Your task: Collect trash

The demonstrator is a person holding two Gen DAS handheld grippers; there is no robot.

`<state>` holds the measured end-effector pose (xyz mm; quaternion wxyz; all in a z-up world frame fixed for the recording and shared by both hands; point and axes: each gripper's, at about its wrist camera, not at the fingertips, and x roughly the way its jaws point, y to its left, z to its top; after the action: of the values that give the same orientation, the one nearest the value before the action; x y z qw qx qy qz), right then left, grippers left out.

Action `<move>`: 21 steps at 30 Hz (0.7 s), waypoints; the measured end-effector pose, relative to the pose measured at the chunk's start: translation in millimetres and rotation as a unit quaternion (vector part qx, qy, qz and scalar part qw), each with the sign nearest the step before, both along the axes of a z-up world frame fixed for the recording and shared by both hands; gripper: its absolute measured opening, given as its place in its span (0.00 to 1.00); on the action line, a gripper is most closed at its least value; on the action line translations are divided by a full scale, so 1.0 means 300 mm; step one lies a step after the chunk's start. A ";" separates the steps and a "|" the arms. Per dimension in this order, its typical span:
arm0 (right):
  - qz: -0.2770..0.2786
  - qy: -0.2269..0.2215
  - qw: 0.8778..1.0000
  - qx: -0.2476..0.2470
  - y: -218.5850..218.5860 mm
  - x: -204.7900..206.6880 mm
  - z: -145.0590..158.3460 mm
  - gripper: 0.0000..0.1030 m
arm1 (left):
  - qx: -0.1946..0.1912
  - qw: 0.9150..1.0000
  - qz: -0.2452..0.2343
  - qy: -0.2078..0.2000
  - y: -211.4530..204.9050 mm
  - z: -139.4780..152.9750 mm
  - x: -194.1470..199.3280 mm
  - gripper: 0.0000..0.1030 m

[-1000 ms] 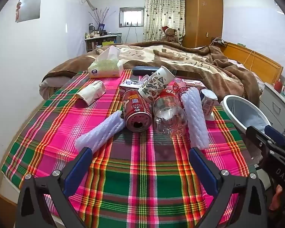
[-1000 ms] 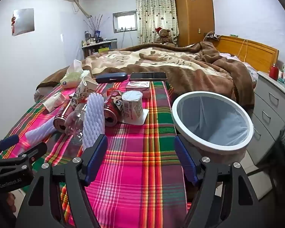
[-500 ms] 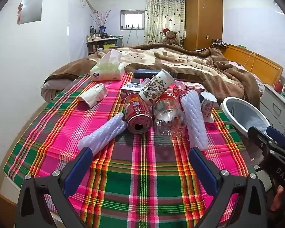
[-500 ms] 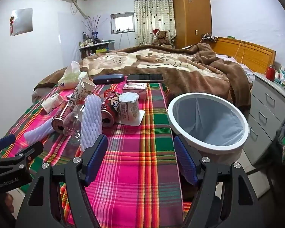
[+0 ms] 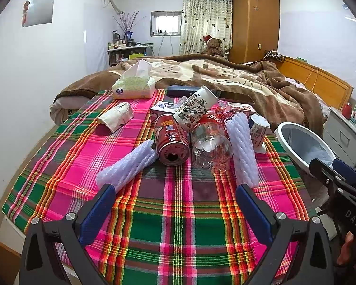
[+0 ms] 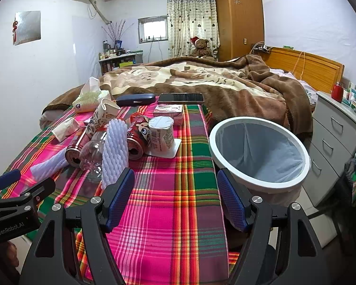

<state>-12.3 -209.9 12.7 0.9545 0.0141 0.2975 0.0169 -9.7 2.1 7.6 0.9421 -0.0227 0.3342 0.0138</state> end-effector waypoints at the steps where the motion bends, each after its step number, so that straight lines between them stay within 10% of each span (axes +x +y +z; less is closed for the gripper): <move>1: -0.001 0.000 1.000 0.000 0.001 0.001 0.000 0.72 | 0.000 1.000 0.000 0.000 0.002 0.001 -0.001 1.00; 21: 0.000 0.002 1.000 -0.002 -0.001 -0.001 0.002 0.72 | -0.002 1.000 0.001 -0.002 0.014 0.004 0.002 1.00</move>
<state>-12.7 -210.3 13.3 0.9540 0.0127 0.2991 0.0161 -9.3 6.2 8.8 0.9429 -0.0250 0.3319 0.0139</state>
